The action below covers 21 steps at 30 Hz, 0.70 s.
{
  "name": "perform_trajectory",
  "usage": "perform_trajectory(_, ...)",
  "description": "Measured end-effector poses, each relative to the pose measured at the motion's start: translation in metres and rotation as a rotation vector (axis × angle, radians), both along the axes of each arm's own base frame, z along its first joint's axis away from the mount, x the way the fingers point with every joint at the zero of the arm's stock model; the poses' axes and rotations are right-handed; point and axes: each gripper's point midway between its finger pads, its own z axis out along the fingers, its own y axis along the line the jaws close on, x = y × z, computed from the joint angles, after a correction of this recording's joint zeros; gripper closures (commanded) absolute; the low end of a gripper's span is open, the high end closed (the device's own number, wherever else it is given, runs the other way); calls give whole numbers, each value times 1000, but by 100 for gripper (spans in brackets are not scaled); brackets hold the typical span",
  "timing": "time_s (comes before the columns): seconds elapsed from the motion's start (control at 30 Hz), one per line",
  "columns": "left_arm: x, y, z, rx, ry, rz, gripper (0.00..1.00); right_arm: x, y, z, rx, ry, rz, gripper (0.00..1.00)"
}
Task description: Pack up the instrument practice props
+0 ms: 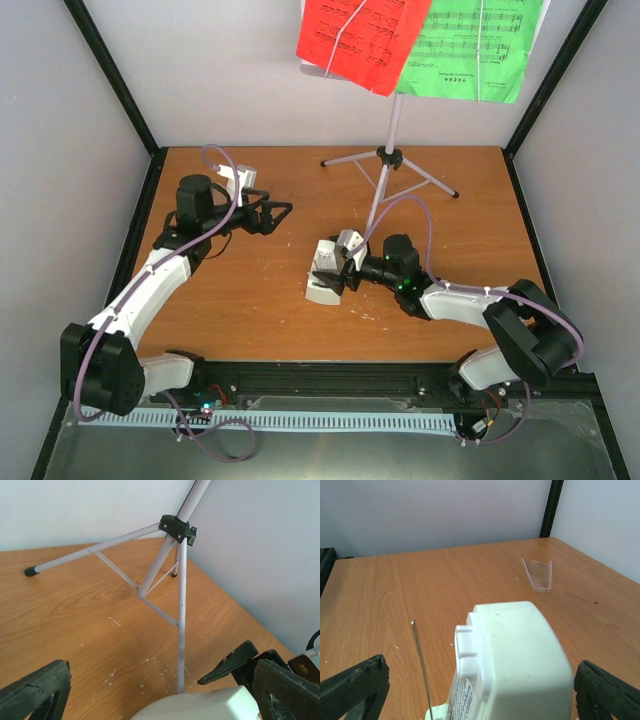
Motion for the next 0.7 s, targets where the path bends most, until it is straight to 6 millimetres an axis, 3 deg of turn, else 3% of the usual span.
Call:
perform_trajectory(0.3, -4, -8, -5, -15, 15, -62, 0, 4, -3, -13, -4, -8, -34, 7)
perform_trajectory(0.7, -7, -10, -2, -22, 6, -88, 0, 5, -3, -13, 10, -15, -37, 12)
